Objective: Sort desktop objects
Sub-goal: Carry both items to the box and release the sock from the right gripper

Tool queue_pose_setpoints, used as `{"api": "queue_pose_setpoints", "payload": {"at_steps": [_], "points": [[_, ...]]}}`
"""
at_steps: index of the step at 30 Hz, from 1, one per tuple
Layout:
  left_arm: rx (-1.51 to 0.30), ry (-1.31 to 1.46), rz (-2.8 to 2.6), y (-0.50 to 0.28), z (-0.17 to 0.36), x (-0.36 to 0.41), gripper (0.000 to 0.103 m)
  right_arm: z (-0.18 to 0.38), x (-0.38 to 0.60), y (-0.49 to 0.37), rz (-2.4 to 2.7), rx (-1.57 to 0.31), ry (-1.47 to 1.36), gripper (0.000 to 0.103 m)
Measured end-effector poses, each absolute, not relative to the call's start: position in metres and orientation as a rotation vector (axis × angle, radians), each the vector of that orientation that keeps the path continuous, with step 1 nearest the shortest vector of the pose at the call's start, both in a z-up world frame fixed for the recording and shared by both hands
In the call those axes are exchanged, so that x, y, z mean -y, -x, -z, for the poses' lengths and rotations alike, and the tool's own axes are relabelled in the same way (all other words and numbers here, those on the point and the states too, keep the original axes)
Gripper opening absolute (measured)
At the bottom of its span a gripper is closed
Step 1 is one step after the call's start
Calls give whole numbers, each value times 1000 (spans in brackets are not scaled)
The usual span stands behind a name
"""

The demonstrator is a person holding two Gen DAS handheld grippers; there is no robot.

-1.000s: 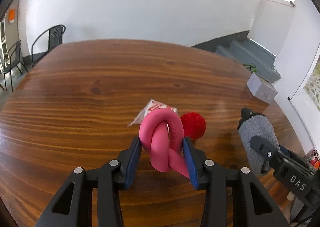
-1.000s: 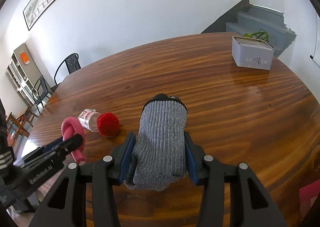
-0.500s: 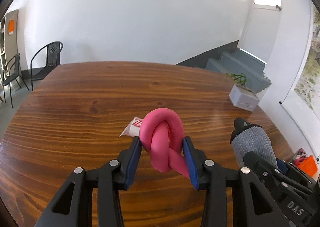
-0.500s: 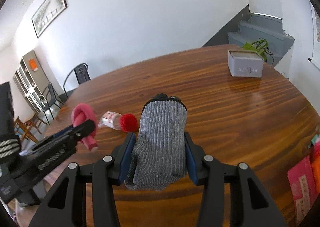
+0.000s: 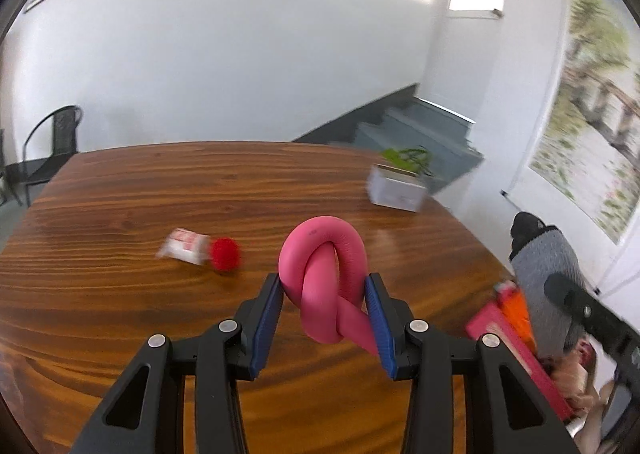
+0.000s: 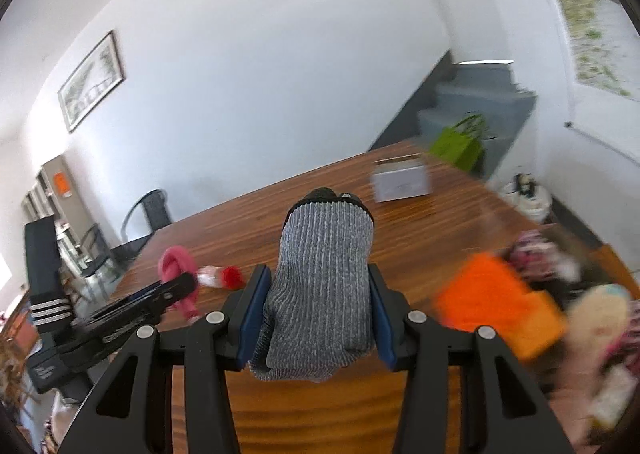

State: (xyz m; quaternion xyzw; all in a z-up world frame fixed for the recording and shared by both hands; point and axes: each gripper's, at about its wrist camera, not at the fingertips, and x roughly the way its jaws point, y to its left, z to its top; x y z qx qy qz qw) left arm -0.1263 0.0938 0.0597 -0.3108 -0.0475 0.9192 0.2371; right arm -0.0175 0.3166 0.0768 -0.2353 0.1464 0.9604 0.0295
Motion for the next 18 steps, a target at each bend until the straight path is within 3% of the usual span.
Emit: {"api": "queue_pose_setpoints", "payload": {"at_steps": [8,18], "points": [[85,826,-2384,92,-67,-157,44,-81,-418,-12,-2732,-417,729,51],[27,819,-2318,73,-67,-197,44,-50,-463,41,-2645,-398,954,51]]}}
